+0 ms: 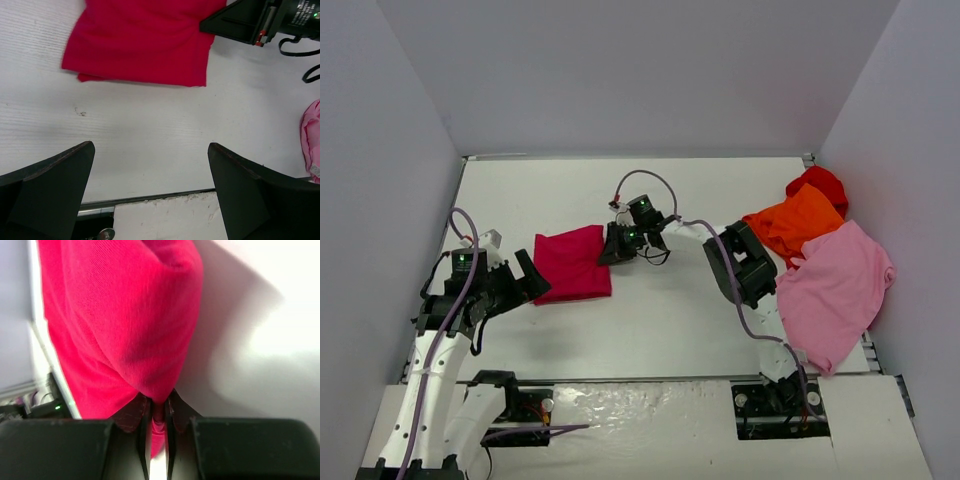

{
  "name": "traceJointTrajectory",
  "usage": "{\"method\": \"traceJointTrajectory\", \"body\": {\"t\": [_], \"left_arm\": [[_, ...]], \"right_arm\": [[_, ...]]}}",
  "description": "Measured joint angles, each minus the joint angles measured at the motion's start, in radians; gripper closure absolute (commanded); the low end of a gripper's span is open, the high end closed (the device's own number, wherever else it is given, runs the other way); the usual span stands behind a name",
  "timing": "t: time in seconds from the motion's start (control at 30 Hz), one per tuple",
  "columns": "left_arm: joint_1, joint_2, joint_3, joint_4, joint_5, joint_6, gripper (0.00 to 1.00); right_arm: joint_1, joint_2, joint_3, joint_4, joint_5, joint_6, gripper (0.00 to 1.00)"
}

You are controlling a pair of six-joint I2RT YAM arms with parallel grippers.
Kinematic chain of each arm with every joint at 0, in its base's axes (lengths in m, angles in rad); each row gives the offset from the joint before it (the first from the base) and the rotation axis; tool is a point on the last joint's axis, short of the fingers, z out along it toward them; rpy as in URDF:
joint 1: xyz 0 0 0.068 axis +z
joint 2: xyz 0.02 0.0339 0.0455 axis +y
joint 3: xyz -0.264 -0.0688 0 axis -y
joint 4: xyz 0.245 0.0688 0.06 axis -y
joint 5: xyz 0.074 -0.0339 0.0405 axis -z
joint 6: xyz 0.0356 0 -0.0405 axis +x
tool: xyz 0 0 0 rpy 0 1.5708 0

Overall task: Fold and stack the t-shirts
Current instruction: Fold the long partially folded tshirt into a neat square

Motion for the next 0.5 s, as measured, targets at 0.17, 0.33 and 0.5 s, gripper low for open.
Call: {"method": "traceJointTrajectory", "body": {"t": [0.17, 0.33, 0.5], "left_arm": [[0.0, -0.002, 0.0, 0.001, 0.002, 0.0, 0.03], [0.0, -0.008, 0.0, 0.006, 0.007, 0.0, 0.03], [0.0, -0.008, 0.0, 0.008, 0.014, 0.0, 0.03]], "right_arm": [[-0.103, -0.074, -0.007, -0.159, 0.116, -0.088, 1.0], [-0.163, -0.145, -0.022, -0.289, 0.248, -0.155, 1.0], [-0.173, -0.193, -0.054, -0.347, 0.306, -0.188, 0.92]]}}
